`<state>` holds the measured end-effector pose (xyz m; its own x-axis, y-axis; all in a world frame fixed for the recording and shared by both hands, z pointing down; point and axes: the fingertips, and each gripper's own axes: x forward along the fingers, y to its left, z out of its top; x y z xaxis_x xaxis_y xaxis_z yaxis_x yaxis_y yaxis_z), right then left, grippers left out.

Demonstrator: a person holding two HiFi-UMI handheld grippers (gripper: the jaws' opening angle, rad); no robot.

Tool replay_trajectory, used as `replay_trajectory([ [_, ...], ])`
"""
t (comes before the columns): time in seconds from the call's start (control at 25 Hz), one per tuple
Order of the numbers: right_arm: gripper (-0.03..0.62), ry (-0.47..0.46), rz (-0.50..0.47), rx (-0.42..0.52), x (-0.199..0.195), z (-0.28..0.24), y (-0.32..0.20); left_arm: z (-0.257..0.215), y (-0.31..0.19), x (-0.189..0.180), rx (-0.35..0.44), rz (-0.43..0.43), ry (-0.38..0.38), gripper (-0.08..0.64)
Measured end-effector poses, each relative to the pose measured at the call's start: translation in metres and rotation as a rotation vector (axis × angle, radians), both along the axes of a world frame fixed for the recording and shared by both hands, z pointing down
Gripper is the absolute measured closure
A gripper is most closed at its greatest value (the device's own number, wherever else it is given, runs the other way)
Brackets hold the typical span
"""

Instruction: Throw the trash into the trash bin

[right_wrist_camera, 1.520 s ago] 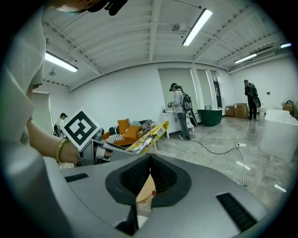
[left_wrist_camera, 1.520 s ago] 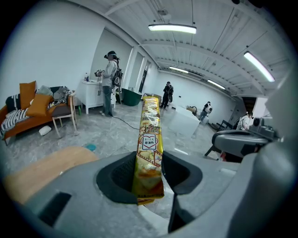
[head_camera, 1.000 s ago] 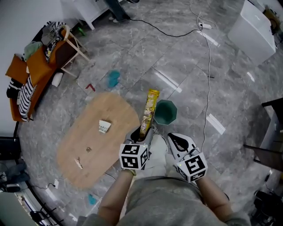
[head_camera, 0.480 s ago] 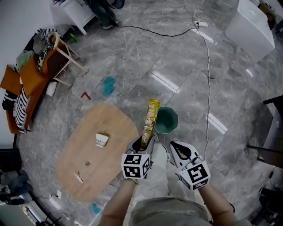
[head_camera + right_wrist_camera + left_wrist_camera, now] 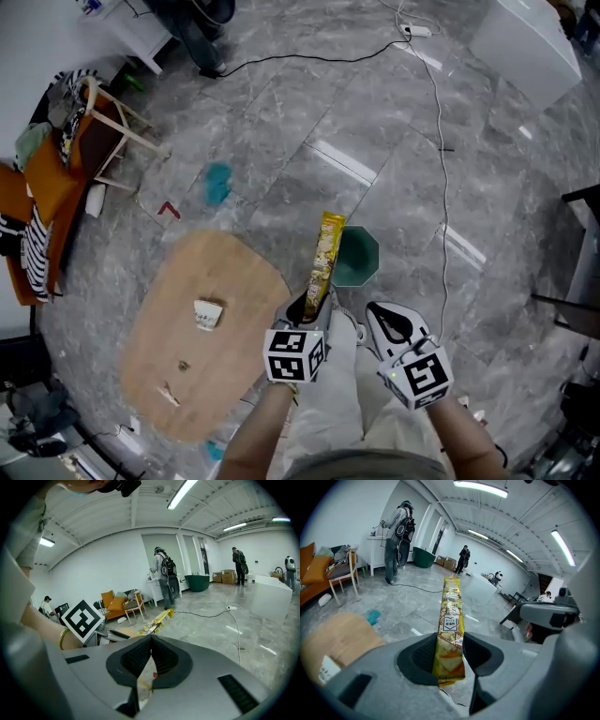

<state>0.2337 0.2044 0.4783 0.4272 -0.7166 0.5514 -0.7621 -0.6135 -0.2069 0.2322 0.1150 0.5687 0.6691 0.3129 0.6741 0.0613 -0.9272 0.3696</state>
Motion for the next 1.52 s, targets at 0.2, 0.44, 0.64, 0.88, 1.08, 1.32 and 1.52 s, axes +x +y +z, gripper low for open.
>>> replay_trajectory([
  [0.2,0.583,-0.016,0.046,-0.001,0.014,0.021,0.002,0.03,-0.001,0.017,-0.001,0.01,-0.018,0.4],
  [0.44,0.583,-0.007,0.085,0.028,0.03,0.044,0.007,0.059,0.004,0.03,-0.002,0.024,-0.042,0.4],
  [0.64,0.583,-0.005,0.084,0.018,0.039,0.062,0.008,0.081,0.011,0.03,-0.011,0.029,-0.068,0.4],
  [0.88,0.583,-0.008,0.099,0.018,0.046,0.082,0.009,0.109,0.024,0.029,-0.016,0.04,-0.097,0.4],
  [1.08,0.583,-0.022,0.103,0.024,0.045,0.098,0.007,0.136,0.03,0.025,-0.014,0.056,-0.135,0.4],
  [1.32,0.583,-0.041,0.118,0.013,0.044,0.115,0.011,0.161,0.032,0.023,-0.016,0.057,-0.171,0.4],
  [1.52,0.583,-0.051,0.125,0.011,0.042,0.127,0.012,0.179,0.036,0.023,-0.014,0.07,-0.19,0.4],
])
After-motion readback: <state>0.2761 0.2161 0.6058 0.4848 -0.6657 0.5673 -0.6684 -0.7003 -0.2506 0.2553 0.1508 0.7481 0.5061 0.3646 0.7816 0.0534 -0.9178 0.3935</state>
